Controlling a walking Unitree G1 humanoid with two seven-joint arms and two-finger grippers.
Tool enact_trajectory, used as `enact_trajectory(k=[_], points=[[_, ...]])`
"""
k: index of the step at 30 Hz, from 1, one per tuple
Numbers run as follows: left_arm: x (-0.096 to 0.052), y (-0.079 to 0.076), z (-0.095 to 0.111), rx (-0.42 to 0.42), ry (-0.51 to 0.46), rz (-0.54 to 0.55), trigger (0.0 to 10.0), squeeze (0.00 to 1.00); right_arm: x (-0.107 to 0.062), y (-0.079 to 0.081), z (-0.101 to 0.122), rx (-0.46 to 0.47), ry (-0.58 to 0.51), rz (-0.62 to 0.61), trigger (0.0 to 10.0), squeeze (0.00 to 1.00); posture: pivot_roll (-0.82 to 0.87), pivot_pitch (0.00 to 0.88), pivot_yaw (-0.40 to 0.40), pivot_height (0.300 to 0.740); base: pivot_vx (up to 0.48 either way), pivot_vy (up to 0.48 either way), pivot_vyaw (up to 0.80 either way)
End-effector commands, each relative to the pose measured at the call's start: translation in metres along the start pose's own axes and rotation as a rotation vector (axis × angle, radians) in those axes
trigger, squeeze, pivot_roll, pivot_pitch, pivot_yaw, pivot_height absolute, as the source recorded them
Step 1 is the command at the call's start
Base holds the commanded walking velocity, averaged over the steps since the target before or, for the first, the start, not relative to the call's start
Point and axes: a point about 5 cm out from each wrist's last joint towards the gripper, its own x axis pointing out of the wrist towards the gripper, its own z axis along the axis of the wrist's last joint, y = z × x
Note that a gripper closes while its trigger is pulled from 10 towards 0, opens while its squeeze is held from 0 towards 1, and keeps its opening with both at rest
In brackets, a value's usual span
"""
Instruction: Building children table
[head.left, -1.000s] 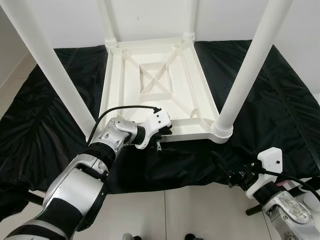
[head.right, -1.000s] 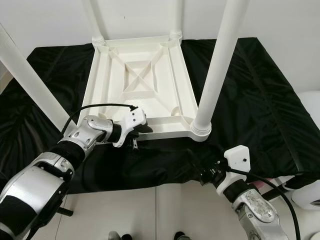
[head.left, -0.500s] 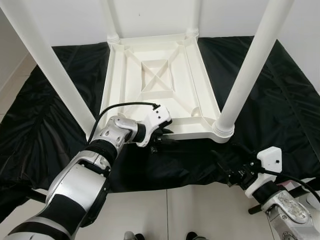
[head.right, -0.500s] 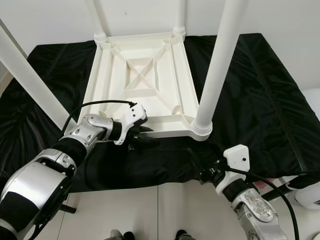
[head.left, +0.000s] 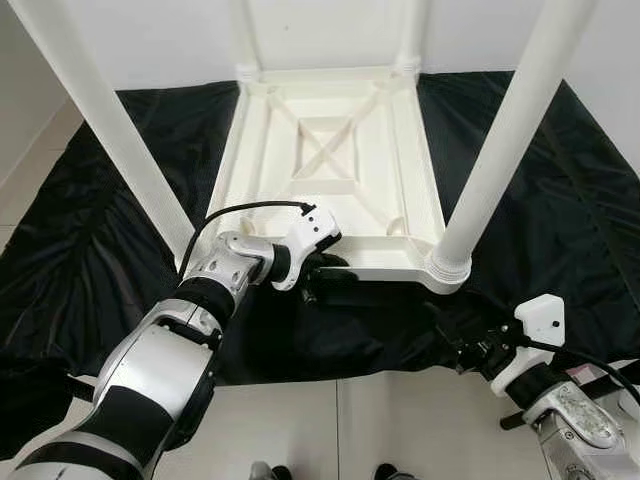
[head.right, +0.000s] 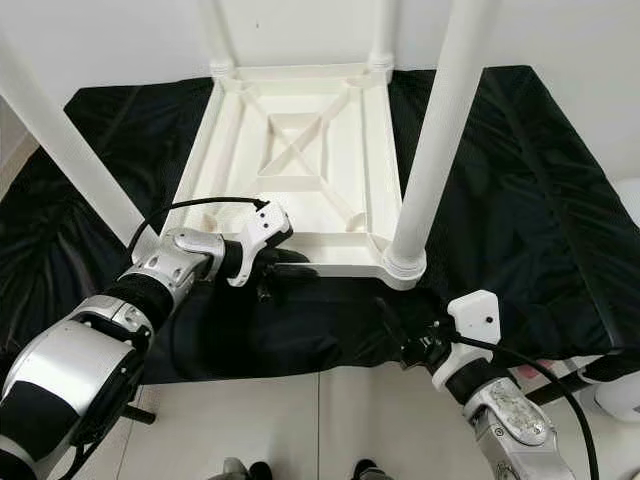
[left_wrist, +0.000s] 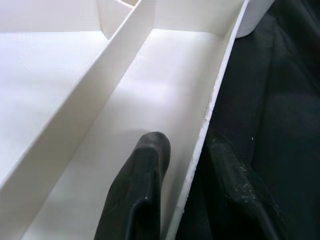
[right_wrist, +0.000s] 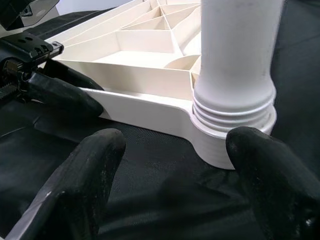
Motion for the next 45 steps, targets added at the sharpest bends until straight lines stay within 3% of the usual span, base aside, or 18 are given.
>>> enact_trajectory(k=[1,13,14,15,16,17,18,19,20,29,37,38,39,40,41,42,45], points=[[0.006,-0.007,-0.005,0.054,0.065,-0.058,0.0,0.00,-0.002,0.003,0.000,-0.006,0.004,0.000,10.0,0.00,-0.17,0.216,0.133,0.740,0.000,0.000,0.00],[0.005,-0.009,-0.018,0.229,0.212,-0.058,0.0,0.00,-0.005,0.000,0.000,-0.008,0.009,-0.014,10.0,0.00,-0.16,0.225,0.133,0.740,0.000,0.000,0.00],[0.006,-0.009,-0.018,0.252,0.233,-0.056,6.6,0.00,-0.004,-0.001,0.000,-0.010,0.010,-0.013,10.0,0.00,-0.16,0.225,0.132,0.740,0.000,0.000,0.00],[0.006,-0.009,-0.018,0.266,0.249,-0.051,8.7,0.00,-0.004,-0.001,0.000,-0.010,0.010,-0.013,10.0,0.00,-0.16,0.225,0.132,0.740,0.000,0.000,0.00],[0.006,-0.009,-0.018,0.266,0.249,-0.051,8.7,0.00,-0.004,-0.001,0.000,-0.010,0.010,-0.013,10.0,0.00,-0.16,0.225,0.132,0.740,0.000,0.000,0.00],[0.007,-0.008,-0.016,0.272,0.261,-0.047,4.9,0.00,-0.004,-0.001,0.000,-0.010,0.009,-0.011,10.0,0.00,-0.16,0.224,0.132,0.740,0.000,0.000,0.00],[0.007,-0.007,-0.013,0.283,0.267,-0.040,3.8,0.00,-0.004,0.000,-0.001,-0.008,0.010,-0.011,10.0,0.00,-0.16,0.220,0.132,0.740,0.000,0.000,0.00],[0.007,-0.007,-0.013,0.283,0.267,-0.040,3.8,0.00,-0.004,0.000,-0.001,-0.008,0.010,-0.011,10.0,0.00,-0.16,0.220,0.132,0.740,0.000,0.000,0.00],[0.007,-0.006,-0.011,0.284,0.264,-0.046,0.0,0.00,-0.004,0.000,-0.001,-0.007,0.009,-0.013,10.0,0.00,-0.16,0.220,0.132,0.740,0.000,0.000,0.00],[0.007,-0.001,0.005,0.357,0.250,-0.023,0.0,0.00,-0.001,-0.002,-0.001,-0.014,0.003,-0.015,10.0,0.00,-0.16,0.193,0.126,0.740,0.000,0.000,0.00],[0.000,0.005,0.020,0.334,0.207,-0.040,0.0,0.00,0.002,-0.002,-0.002,-0.016,0.000,-0.003,10.0,0.00,-0.15,0.180,0.119,0.740,0.000,0.000,0.00],[0.000,0.006,0.022,0.329,0.205,-0.037,8.7,0.00,0.003,-0.002,-0.002,-0.016,0.000,0.001,10.0,0.00,-0.15,0.180,0.119,0.740,0.000,0.000,0.00],[0.000,0.006,0.022,0.329,0.205,-0.037,8.7,0.00,0.003,-0.002,-0.002,-0.016,0.000,0.001,10.0,0.00,-0.15,0.180,0.119,0.740,0.000,0.000,0.00],[0.000,0.006,0.022,0.316,0.208,-0.034,10.0,0.00,0.003,-0.001,-0.002,-0.015,0.000,0.004,10.0,0.00,-0.15,0.175,0.118,0.740,0.000,0.000,0.00],[0.000,0.007,0.022,0.311,0.208,-0.033,10.0,0.00,0.004,0.000,-0.002,-0.015,0.000,0.006,10.0,0.00,-0.15,0.175,0.119,0.740,0.000,0.000,0.00],[-0.001,0.007,0.022,0.300,0.209,-0.028,10.0,1.00,0.003,0.000,-0.002,-0.015,0.000,0.006,10.0,0.00,-0.15,0.175,0.120,0.740,0.000,0.000,0.00],[-0.002,0.008,0.022,0.298,0.211,-0.024,10.0,1.00,0.003,0.000,-0.002,-0.015,0.001,0.006,10.0,0.00,-0.15,0.178,0.121,0.740,0.000,0.000,0.00]])
